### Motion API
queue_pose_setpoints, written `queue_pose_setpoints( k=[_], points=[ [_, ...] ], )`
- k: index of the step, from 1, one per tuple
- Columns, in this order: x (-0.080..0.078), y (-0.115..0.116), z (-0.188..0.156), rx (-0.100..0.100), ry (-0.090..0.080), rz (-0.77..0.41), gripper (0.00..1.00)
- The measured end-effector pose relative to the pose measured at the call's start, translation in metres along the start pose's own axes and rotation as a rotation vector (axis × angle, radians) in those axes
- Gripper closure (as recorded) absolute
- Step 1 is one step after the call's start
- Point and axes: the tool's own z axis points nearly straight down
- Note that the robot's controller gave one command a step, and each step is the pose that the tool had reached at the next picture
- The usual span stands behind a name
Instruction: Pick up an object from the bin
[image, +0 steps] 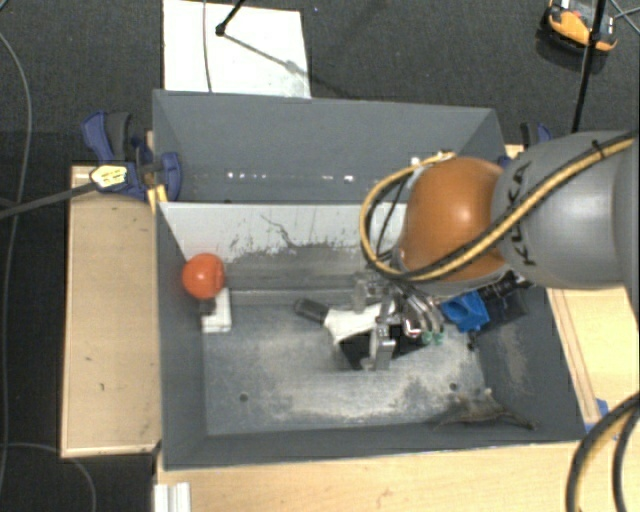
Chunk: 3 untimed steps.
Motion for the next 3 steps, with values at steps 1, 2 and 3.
queue_pose_setpoints(
  k=[1, 2, 3],
  points=[
    [-0.001, -0.011, 0.017, 0.0, 0.0, 0.002, 0.0],
    [-0.017, -0.012, 0.046, -0.001, -0.005, -0.239, 1.0],
    [-0.017, -0.012, 0.046, -0.001, -0.005, -0.238, 1.0]
  ],
)
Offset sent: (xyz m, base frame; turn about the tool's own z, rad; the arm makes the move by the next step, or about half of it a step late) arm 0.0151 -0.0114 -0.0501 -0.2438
